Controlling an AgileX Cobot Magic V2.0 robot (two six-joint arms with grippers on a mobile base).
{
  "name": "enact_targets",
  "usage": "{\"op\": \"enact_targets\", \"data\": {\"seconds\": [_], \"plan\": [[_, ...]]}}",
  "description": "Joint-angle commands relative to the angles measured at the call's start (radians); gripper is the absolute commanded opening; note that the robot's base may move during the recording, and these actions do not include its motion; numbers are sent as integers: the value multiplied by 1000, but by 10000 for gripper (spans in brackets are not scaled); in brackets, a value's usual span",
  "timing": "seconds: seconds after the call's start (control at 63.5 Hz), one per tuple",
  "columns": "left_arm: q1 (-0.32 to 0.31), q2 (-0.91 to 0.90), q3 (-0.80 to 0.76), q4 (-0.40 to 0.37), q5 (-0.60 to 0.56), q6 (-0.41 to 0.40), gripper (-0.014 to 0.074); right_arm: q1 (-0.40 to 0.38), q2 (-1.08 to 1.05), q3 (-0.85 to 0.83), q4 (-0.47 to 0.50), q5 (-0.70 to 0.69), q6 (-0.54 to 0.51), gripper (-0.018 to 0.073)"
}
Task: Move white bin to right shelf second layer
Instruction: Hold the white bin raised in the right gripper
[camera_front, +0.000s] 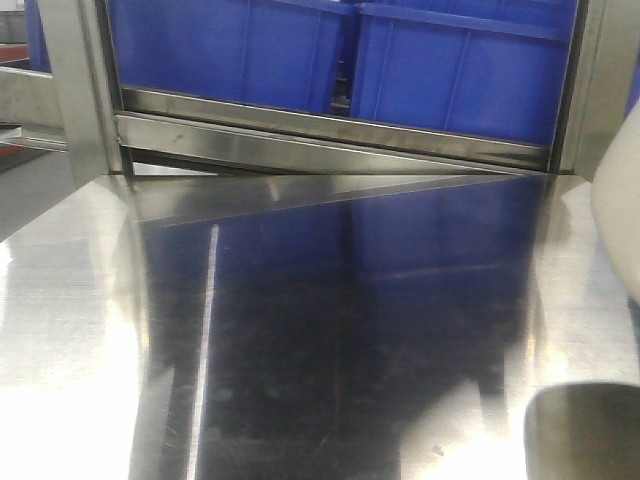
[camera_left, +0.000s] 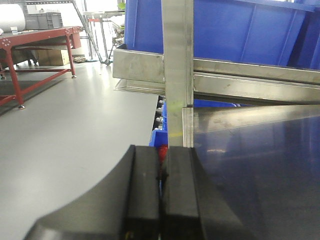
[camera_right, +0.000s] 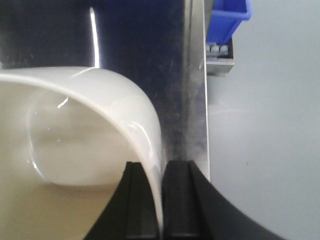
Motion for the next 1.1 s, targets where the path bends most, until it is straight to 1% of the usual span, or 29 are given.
{"op": "enact_targets", "data": {"seconds": [0.0,0.236,1.087], "plan": [[-4,-13,37,-6,-84,-3,85,-6,-31,-28,-2,-70,0,66],[-4,-13,37,-6,-84,-3,85,-6,-35,-28,11,-63,0,66],[-4,-13,37,-6,-84,-3,85,-6,-35,-28,11,-63,0,66]]}}
